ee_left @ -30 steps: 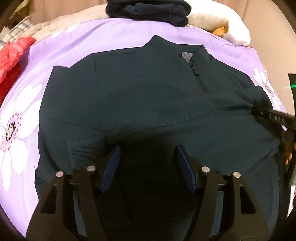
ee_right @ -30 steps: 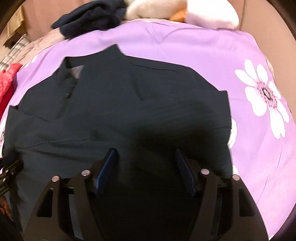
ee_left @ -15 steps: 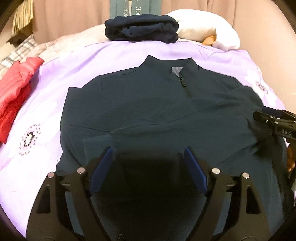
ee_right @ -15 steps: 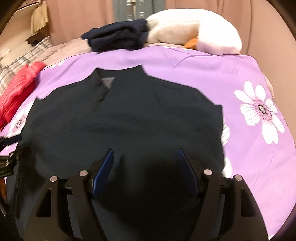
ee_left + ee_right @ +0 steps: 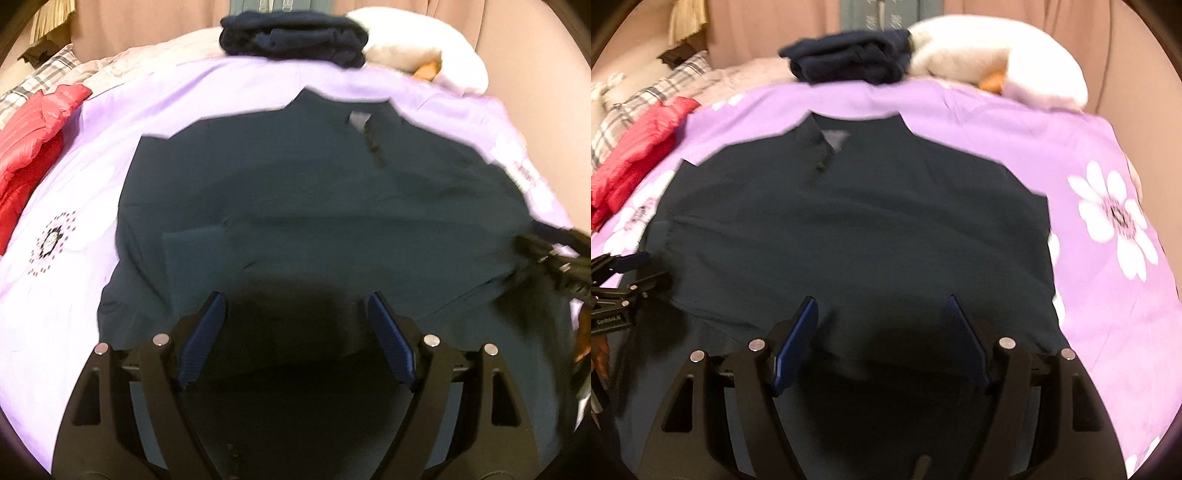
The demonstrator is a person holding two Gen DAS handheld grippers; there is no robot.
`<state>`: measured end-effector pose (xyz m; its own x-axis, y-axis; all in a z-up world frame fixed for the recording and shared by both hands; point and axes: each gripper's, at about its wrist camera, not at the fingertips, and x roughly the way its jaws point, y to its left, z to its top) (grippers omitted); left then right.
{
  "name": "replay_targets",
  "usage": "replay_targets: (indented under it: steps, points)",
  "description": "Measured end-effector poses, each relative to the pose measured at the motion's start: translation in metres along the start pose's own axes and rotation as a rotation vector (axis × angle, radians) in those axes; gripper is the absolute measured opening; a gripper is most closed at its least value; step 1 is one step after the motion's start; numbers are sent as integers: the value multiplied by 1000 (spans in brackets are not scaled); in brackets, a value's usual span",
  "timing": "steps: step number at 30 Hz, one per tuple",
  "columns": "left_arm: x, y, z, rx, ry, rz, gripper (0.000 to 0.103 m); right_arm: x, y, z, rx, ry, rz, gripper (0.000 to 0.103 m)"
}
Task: Fold large clothes
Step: 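Release and smooth the folded jacket with both tools open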
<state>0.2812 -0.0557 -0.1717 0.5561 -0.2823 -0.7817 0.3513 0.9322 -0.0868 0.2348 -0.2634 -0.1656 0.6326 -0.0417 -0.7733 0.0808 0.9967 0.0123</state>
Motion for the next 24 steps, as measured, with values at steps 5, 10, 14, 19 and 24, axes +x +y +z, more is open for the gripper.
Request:
replay_targets:
  steps: [5, 10, 14, 19, 24]
  points:
    - [15, -12, 7, -1, 15, 9, 83, 15, 24, 8, -5, 6, 26, 72]
    - [39, -17, -2, 49, 69, 52, 84, 40, 38, -4, -39, 72, 13, 73]
    - [35, -16, 0, 55, 81, 46, 84, 41, 38, -7, -73, 85, 16, 75]
    - [31, 1, -11, 27, 59, 66, 85, 23, 19, -4, -28, 45, -4, 77]
    - [28, 2, -14, 40, 58, 71, 85, 32, -4, -24, 38, 59, -17, 80]
